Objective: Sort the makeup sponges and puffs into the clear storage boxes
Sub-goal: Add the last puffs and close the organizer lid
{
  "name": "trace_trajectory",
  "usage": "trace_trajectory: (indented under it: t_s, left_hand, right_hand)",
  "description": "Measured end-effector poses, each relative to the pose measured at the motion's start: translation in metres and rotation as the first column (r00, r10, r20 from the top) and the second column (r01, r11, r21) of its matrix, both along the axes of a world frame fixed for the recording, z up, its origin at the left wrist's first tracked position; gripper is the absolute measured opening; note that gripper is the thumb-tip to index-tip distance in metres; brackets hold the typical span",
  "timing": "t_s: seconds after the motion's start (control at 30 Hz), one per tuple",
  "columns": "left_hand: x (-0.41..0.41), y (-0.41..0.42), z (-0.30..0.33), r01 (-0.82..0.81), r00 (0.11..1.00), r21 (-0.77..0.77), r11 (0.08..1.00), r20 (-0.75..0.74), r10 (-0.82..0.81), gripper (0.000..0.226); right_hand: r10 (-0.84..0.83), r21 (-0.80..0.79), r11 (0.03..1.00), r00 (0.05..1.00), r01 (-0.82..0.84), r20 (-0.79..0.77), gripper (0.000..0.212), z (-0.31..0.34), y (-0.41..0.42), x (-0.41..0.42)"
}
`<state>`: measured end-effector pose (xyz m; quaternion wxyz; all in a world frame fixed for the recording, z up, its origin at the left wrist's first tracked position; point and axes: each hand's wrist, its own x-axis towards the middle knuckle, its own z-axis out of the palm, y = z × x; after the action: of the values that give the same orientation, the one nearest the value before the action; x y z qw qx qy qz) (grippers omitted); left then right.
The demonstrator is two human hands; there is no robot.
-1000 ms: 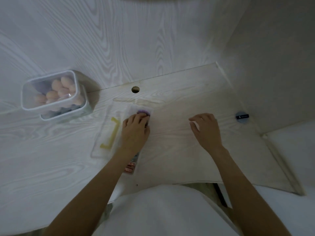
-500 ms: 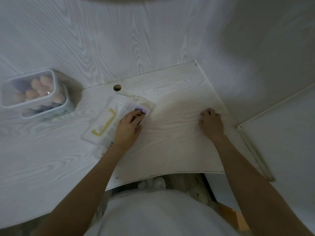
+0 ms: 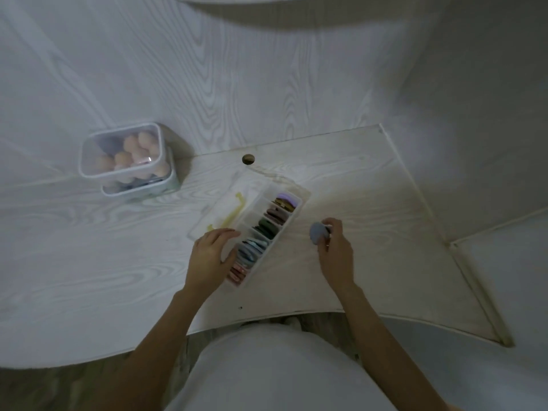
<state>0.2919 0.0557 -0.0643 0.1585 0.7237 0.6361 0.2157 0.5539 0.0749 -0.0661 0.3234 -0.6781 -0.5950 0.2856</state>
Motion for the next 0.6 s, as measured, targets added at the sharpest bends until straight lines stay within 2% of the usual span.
trace_trajectory:
  t_s: [0.1,0.17,0.27,0.37,0.47,0.53,0.6]
  left_hand:
    - [0.001,0.004,0.001,0.059,0.996,-0.020,0.998,-0.072,-0.060,0.035]
    - [0.004,0.008,0.002,0.082,0.987,-0.037,0.996,-0.134,-0.086,0.035]
    - [0.006,0.009,0.000,0.139,0.967,-0.028,0.990,-0.210,-0.142,0.035]
    - [0.003,0.012,-0.004,0.234,0.946,0.022,0.972,-0.238,-0.222,0.038]
    - [-0.001,0.017,-0.009,0.279,0.932,0.068,0.958,-0.261,-0.252,0.033]
    - [-0.003,0.019,-0.010,0.276,0.934,0.098,0.956,-0.264,-0.243,0.031]
    - [-0.004,0.019,-0.012,0.270,0.940,0.153,0.951,-0.256,-0.226,0.027]
  right_hand:
    - [0.038,0.016,0.999,0.993,-0.037,-0.112,0.027,0.020,0.003,-0.026]
    - [0.107,0.056,0.993,0.990,-0.103,-0.086,0.019,0.027,0.004,-0.040]
    - [0.152,0.159,0.977,0.987,-0.142,-0.052,0.017,0.031,0.004,-0.057]
    - [0.129,0.132,0.984,0.991,-0.123,-0.045,0.011,0.028,0.004,-0.068]
    - [0.106,0.109,0.989,0.994,-0.102,-0.031,0.015,0.028,0.001,-0.077]
    - [0.128,0.105,0.986,0.992,-0.128,0.005,0.017,0.029,0.001,-0.086]
    - [0.193,0.138,0.967,0.968,-0.216,0.163,0.009,0.026,0.001,-0.093]
